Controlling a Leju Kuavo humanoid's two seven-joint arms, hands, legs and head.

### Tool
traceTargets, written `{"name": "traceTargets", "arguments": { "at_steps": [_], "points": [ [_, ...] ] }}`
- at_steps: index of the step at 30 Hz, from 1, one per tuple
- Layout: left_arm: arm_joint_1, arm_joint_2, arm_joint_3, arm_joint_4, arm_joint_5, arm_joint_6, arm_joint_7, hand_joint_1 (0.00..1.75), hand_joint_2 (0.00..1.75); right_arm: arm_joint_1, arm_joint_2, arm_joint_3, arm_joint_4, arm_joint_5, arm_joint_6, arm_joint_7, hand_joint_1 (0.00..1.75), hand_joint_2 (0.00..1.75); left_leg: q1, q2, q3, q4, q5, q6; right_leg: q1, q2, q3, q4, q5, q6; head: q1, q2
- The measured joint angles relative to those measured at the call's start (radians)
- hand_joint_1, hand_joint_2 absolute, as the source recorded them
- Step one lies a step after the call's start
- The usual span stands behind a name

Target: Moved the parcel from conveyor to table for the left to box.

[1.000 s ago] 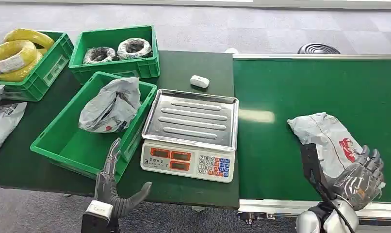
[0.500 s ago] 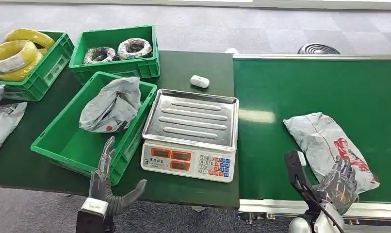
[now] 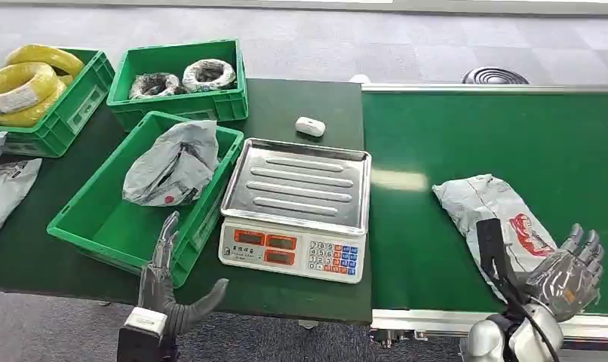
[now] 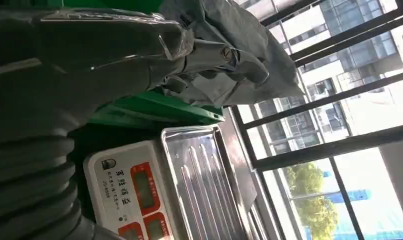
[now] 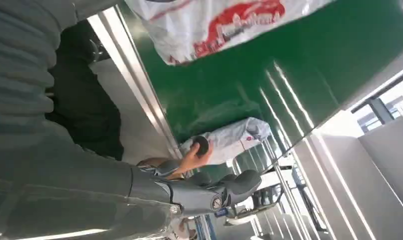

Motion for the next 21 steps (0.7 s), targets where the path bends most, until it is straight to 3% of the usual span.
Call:
{"name": "traceTargets", "arguments": {
  "at_steps": [6,21],
  "points": [
    [-0.028,-0.001,-0.002,0.014,0.000,-0.035,-0.001,0.00,1.75,-0.185,-0.083,-0.069,0.287,-0.010,0.005,-0.054,0.00,1.75,0.000,-0.001,0.001,0.001,0.001,0.000,-0.001,0.000,0.001,0.000,0.001,0.001,0.000,0.000],
    [-0.046,-0.004,-0.005,0.032,-0.002,-0.060,-0.001,0.00,1.75,-0.390,-0.176,-0.097,0.708,-0.015,0.074,-0.043,0.00,1.75,0.000,0.000,0.000,0.001,0.000,0.000,0.000,0.000,0.000,0.000,0.001,0.001,0.000,0.000]
  ]
}}
